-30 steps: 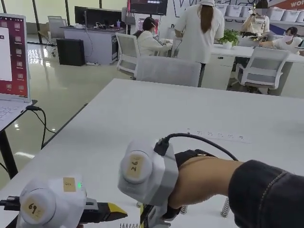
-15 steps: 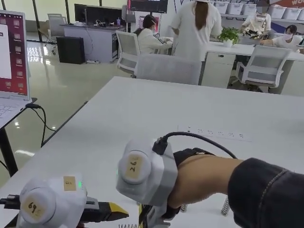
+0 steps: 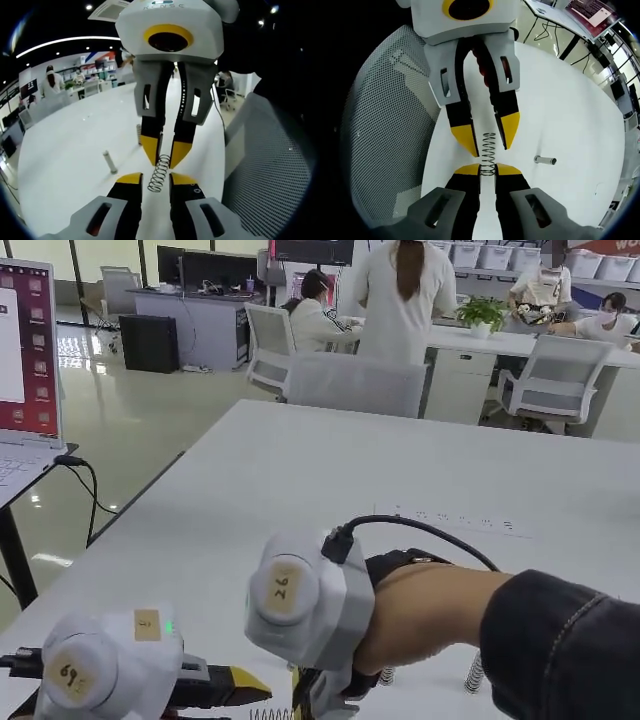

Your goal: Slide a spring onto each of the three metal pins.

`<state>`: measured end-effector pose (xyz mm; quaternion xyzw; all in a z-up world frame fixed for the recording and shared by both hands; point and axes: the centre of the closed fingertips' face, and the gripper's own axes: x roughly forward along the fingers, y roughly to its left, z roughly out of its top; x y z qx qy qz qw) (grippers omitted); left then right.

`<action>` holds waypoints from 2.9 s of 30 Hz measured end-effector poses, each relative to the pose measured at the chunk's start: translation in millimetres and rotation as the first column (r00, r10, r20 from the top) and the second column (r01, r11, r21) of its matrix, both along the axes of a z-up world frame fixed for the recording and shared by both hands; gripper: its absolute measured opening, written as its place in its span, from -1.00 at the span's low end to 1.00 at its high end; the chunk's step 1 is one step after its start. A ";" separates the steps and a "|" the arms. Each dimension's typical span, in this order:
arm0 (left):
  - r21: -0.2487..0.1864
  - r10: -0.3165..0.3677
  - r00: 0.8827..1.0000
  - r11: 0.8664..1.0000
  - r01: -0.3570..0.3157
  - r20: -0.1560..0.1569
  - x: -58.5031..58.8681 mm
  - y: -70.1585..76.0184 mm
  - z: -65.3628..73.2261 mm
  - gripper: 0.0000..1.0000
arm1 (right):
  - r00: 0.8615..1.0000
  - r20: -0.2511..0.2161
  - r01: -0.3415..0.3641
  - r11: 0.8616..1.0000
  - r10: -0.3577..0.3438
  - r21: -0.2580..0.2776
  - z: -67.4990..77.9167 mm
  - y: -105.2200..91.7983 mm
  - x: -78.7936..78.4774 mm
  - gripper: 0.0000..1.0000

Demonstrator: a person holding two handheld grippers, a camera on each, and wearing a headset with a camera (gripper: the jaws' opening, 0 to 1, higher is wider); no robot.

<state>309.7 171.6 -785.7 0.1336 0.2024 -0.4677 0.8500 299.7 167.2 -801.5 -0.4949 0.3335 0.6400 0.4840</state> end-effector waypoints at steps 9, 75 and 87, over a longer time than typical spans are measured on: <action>0.014 -0.014 1.000 1.000 0.014 0.006 -1.1 0.2 -2.1 -0.87 | 1.000 0.005 -0.004 1.000 0.005 -0.002 0.5 0.4 -0.2 -0.85; 0.045 -0.035 0.999 0.998 0.034 0.035 -2.2 0.7 -4.7 -0.94 | 1.000 0.029 -0.008 0.994 0.005 0.110 36.0 23.2 -7.7 -0.84; 0.040 -0.027 0.999 0.999 0.026 0.031 -1.8 2.2 -7.1 -0.95 | 1.000 -0.006 0.023 0.989 -0.022 0.147 33.2 20.4 -5.4 -0.78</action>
